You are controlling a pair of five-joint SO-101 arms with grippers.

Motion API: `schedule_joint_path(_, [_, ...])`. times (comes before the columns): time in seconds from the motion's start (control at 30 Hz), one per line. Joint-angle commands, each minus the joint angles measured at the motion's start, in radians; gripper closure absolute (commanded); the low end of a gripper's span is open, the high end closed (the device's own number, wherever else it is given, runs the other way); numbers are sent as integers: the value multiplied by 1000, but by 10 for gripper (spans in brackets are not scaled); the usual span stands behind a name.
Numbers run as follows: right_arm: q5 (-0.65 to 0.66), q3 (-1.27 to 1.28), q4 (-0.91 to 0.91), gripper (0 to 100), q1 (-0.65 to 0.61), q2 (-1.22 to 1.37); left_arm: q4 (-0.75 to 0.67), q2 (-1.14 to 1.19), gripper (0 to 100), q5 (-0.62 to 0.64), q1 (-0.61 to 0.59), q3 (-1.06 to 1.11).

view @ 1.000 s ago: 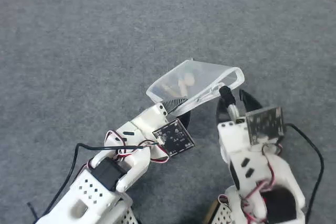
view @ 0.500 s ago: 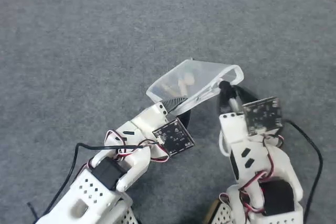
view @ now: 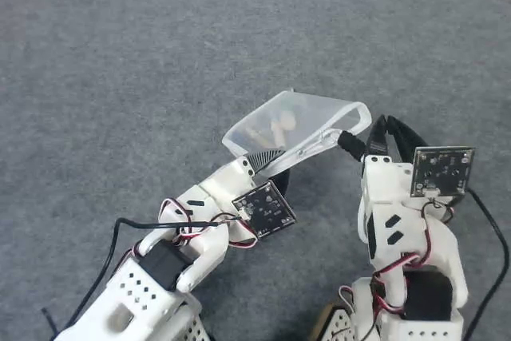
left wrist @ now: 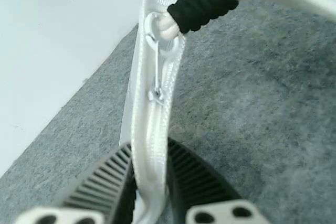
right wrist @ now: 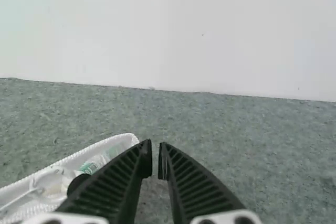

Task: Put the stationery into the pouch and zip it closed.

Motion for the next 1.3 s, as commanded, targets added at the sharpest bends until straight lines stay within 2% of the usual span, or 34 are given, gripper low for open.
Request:
schedule_joint_path(0.0, [-6, -55, 94, 957, 2, 8, -5, -11, 991, 18, -14, -1])
schedule_joint_path(0.13, [-3, -133, 260, 825, -77, 8, -5, -11, 991, 18, -14, -1])
schedule_joint_path(0.4, [69, -181, 374, 838, -240, 21, -5, -11, 991, 18, -14, -1])
schedule_joint_path(0.67, [66, -186, 421, 838, -275, 19, -5, -11, 991, 18, -14, -1])
schedule_joint_path(0.9, [121, -178, 504, 839, -415, 21, -5, -11, 991, 18, -14, -1])
schedule_joint_path(1.17, [114, -12, 338, 839, -472, 21, -5, -11, 991, 18, -14, -1])
schedule_joint_path(1.27, [49, 40, 251, 839, -483, 21, -5, -11, 991, 18, -14, -1])
